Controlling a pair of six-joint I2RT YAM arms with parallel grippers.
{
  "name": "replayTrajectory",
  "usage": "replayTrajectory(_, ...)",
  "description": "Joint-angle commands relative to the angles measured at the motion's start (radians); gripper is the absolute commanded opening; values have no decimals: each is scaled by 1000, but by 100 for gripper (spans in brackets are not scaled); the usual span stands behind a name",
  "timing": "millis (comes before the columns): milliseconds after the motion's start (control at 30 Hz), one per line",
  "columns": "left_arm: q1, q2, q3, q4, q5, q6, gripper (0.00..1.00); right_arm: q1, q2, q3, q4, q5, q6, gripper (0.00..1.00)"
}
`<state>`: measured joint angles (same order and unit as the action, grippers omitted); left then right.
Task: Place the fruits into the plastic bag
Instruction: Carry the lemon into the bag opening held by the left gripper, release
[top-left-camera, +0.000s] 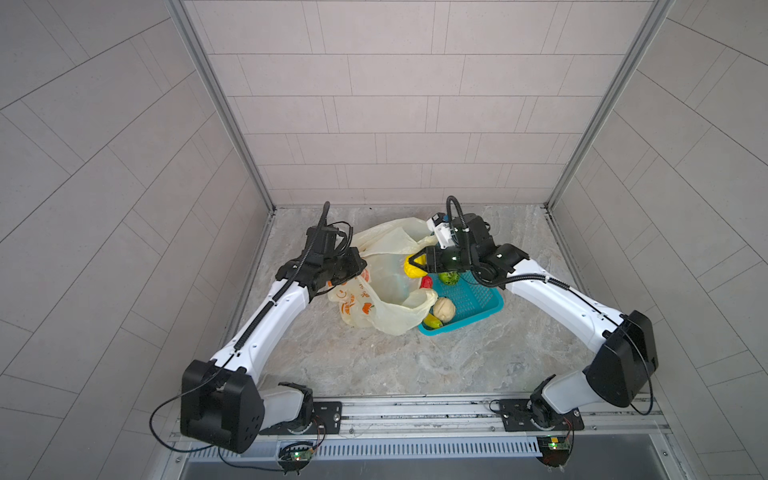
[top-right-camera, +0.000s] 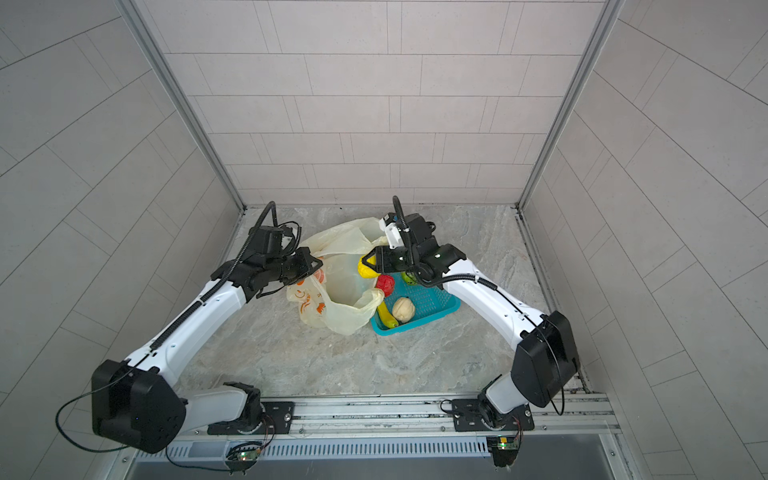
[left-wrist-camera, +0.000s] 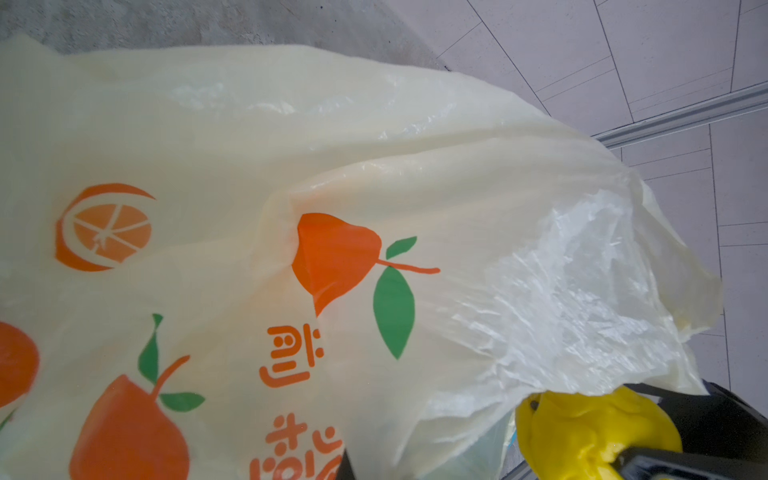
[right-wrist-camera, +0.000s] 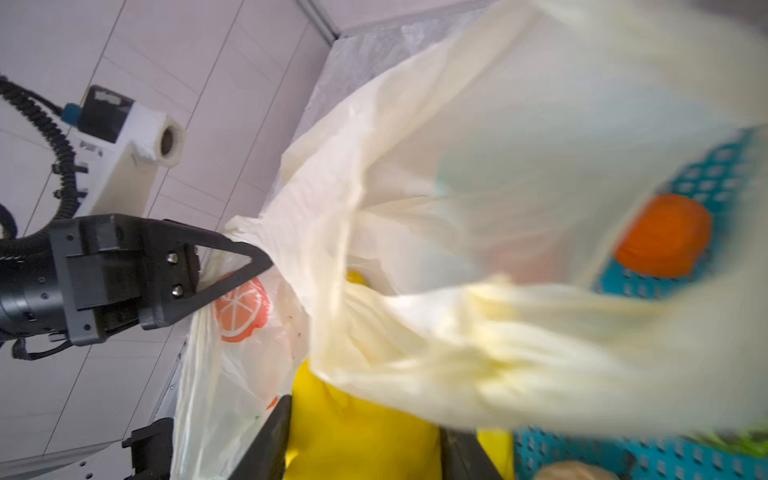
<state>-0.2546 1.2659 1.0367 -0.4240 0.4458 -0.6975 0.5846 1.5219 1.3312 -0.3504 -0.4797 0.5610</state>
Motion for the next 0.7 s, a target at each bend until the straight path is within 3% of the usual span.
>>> replayTrajectory(0,4,-38,-19,1,4,16,0,46,61,83,63,-17,-27,42)
replayTrajectory(167,4,-54,-31,8,0,3,0,97,173,167,51,-11,-41,44)
replayTrajectory(400,4,-106,-28,-66,-125,17,0,159,339,286,-36,22,-86,47)
replayTrajectory(667,5,-119,-53,-44,-113,2,0,178,440,333,-113,79,-76,55)
